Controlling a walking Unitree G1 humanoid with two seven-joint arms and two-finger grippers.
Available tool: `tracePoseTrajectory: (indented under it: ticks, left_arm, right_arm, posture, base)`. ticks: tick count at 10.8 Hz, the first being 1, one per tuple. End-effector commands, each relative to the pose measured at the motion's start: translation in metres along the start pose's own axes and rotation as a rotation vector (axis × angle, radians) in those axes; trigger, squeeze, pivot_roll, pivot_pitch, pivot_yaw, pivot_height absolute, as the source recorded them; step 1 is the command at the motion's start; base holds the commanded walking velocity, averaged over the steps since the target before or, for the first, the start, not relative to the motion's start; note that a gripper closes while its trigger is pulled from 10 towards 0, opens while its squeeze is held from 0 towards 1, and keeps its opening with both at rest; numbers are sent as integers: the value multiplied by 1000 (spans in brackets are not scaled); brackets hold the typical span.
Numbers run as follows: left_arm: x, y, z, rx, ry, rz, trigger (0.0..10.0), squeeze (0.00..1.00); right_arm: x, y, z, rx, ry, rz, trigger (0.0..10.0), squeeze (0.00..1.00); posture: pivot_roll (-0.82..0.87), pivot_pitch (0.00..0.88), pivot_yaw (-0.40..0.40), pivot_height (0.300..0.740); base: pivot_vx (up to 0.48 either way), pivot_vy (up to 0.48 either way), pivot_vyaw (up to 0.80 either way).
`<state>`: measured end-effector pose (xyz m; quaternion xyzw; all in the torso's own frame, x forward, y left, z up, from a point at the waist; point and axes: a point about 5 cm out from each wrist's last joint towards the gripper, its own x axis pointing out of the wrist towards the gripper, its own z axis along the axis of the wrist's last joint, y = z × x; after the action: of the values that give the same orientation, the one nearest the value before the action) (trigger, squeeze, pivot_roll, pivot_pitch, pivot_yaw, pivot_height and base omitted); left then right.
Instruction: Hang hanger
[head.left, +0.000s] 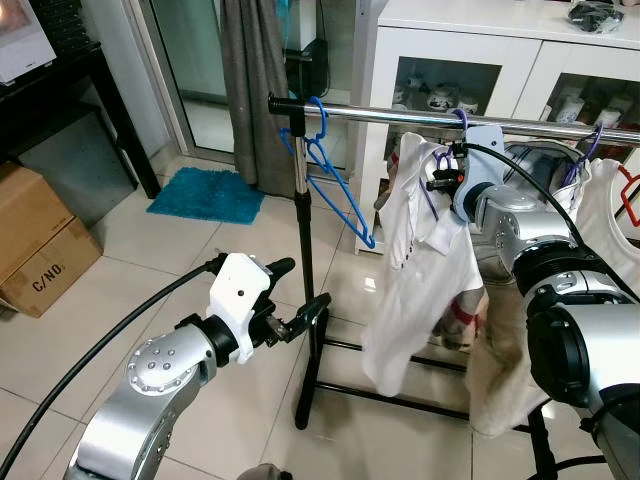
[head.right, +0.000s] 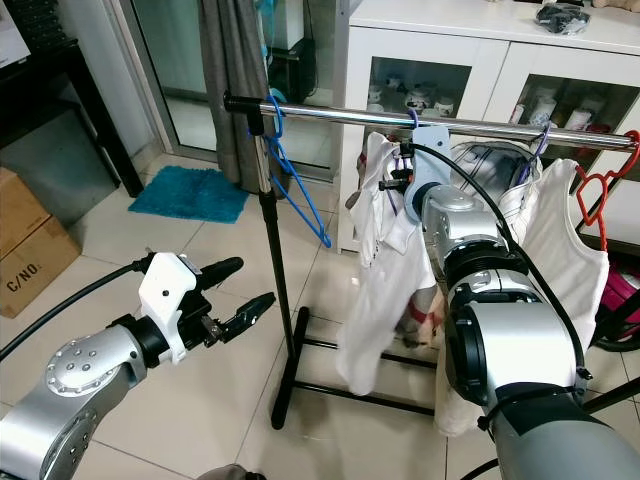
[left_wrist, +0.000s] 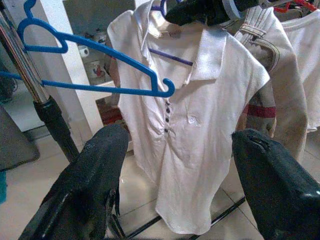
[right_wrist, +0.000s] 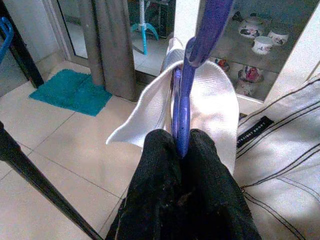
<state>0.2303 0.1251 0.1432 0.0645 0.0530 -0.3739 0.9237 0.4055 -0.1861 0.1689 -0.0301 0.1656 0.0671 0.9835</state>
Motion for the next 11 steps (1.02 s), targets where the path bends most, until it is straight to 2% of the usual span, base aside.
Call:
tracePoseTrajectory:
  ticks: [1, 3, 4, 5, 7, 8, 11]
  left_arm:
    - [1, 2, -1, 21, 10, 4, 10000, 157]
    - [1, 12, 1, 32, -4, 100, 10000, 165]
    - [2, 22, 3, 21, -25, 219, 10000, 161]
    - [2, 26, 4, 16, -46, 284, 10000, 157]
    - [1, 25, 0, -2, -38, 316, 10000, 153]
    - [3, 22, -1, -14, -37, 310, 10000, 153]
    - [4, 19, -3, -26, -28, 302, 10000, 153]
  right_arm:
    - [0, -1, 7, -24, -25, 1, 0, 0]
    - [-3, 0, 26, -50, -186, 20, 0, 0]
    - [-9, -6, 35, -52, -305, 30, 0, 0]
    - [-14, -10, 34, -62, -362, 39, 0, 0]
    - [-27, -11, 21, -104, -417, 97, 0, 0]
    - [-34, -12, 8, -129, -403, 108, 0, 0]
    - [-57, -9, -12, -127, -403, 102, 0, 0]
  posture:
    - [-67, 0, 26, 740]
    - [-68, 0, 25, 740]
    - [-71, 0, 26, 740]
    - [-77, 0, 29, 740]
    - [-85, 0, 33, 740]
    - [-89, 0, 37, 740]
    - [-97, 0, 43, 740]
  base:
    - [0, 0, 0]
    - [0, 0, 0]
    - [0, 0, 0]
    - [0, 0, 0]
    - [0, 0, 0]
    - [0, 0, 0]
    - [0, 0, 0]
